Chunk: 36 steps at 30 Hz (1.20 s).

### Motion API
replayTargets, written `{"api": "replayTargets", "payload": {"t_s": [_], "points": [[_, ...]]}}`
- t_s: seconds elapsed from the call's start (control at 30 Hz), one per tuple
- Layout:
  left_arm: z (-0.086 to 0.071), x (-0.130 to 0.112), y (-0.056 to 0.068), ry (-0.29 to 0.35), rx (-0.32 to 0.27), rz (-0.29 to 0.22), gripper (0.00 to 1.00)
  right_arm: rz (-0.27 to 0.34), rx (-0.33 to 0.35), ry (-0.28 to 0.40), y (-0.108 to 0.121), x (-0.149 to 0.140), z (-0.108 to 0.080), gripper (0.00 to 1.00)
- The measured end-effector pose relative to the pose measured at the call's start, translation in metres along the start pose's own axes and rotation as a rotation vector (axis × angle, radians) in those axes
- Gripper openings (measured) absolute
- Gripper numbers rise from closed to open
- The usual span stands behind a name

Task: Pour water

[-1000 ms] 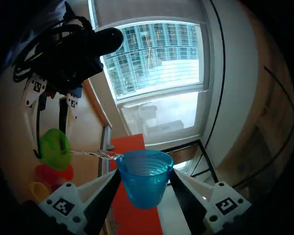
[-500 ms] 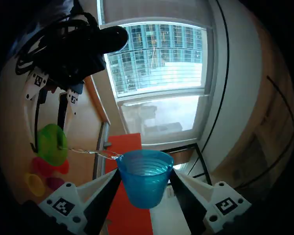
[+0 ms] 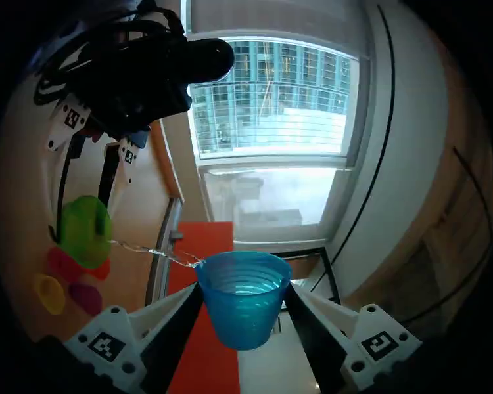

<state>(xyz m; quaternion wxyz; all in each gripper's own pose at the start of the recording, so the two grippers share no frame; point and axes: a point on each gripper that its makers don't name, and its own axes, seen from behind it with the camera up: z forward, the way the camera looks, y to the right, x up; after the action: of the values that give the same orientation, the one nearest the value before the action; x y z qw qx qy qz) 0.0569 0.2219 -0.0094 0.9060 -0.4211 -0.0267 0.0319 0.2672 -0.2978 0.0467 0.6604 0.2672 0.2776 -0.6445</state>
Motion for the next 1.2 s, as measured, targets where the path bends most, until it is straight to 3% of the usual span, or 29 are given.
{"api": "replayTargets", "payload": {"t_s": [0.77, 1.2], "points": [[-0.002, 0.002, -0.003, 0.01, 0.009, -0.004, 0.85, -0.12, -0.018, 0.013, 0.003, 0.021, 0.005, 0.88], [-0.001, 0.003, -0.004, 0.016, 0.011, -0.006, 0.85, -0.132, -0.023, 0.019, 0.001, 0.026, 0.005, 0.88]]}}
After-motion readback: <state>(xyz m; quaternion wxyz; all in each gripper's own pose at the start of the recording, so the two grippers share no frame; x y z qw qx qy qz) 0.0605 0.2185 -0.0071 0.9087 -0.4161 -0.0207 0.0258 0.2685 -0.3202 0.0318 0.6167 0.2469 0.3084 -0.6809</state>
